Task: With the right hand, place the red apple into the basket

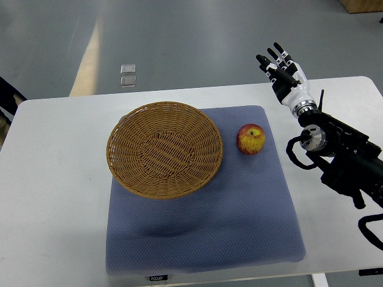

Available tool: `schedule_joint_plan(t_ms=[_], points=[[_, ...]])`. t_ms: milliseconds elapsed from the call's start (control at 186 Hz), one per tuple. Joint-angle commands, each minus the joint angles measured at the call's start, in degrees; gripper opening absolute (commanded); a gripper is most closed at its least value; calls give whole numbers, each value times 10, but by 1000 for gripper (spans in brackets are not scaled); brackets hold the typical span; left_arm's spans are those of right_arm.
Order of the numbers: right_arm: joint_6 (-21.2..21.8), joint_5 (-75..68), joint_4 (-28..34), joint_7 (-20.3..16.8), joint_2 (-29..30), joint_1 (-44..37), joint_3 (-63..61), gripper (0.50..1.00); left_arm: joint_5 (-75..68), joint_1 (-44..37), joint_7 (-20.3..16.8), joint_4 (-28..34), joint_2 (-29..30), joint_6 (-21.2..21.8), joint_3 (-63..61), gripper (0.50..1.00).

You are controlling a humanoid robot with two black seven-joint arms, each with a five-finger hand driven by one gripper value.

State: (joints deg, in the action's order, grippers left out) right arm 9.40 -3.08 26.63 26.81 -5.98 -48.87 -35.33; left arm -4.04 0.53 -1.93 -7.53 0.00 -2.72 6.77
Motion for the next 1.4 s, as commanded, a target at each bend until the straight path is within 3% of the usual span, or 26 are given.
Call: schedule_joint_plan(t_ms=[0,1395], points=[[0,0,0,0,0,0,0,924,0,0,0,0,0,0,1,1000],[1,1,4,-2,-15,-4,0,924,1,-3,0,0,0,1,-1,1000]])
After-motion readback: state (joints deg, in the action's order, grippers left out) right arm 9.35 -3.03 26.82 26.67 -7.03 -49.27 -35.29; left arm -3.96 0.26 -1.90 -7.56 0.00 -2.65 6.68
